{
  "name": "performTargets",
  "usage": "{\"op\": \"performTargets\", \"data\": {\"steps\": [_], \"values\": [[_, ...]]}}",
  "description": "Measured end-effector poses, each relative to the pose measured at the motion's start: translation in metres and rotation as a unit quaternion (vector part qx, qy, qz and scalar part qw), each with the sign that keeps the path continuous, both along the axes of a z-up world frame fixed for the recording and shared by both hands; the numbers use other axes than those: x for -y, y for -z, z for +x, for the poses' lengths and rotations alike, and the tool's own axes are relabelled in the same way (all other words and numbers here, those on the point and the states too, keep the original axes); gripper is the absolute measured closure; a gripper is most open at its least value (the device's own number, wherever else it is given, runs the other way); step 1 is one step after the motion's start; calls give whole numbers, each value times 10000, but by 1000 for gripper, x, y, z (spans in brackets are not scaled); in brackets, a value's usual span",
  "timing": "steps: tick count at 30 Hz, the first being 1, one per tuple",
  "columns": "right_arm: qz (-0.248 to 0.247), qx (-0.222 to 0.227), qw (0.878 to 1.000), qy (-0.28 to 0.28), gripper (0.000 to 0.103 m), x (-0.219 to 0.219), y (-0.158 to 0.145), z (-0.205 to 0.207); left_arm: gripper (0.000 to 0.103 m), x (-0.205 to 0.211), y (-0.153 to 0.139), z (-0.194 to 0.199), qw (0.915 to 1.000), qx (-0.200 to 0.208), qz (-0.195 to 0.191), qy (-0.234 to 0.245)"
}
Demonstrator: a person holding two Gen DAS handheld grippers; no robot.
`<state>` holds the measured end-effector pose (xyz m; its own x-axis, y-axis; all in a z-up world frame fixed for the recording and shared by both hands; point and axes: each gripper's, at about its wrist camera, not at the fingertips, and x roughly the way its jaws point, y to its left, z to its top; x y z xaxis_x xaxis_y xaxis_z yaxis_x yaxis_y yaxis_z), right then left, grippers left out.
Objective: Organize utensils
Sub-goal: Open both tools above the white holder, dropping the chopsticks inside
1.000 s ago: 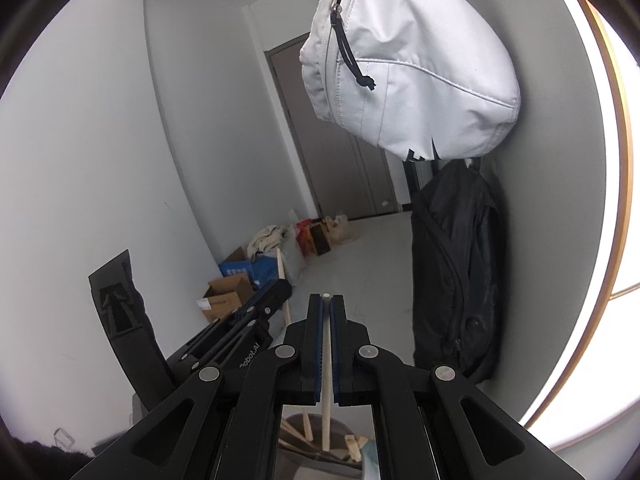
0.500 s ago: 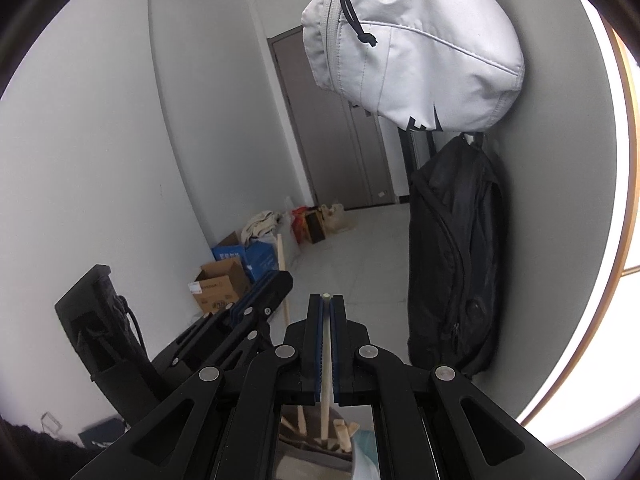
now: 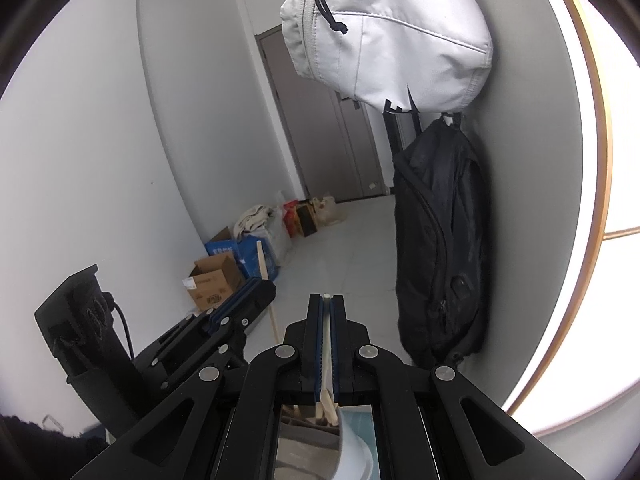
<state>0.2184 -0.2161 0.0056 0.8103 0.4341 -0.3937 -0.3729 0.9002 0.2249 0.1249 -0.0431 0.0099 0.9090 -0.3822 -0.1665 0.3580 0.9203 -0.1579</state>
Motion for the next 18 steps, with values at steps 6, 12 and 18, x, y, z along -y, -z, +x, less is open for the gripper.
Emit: {"op": "performTargets", "data": {"steps": [6, 12, 18], "values": [[65, -135, 9998, -131, 101, -1, 6, -1, 102, -3, 0, -10, 9998, -56, 43, 188], [86, -169, 9995, -250, 100, -7, 7, -4, 102, -3, -2, -18, 9989, -118, 162, 413], [23, -274, 9987, -423, 100, -17, 10, -10, 102, -7, -2, -20, 9972, -375, 212, 619]]}}
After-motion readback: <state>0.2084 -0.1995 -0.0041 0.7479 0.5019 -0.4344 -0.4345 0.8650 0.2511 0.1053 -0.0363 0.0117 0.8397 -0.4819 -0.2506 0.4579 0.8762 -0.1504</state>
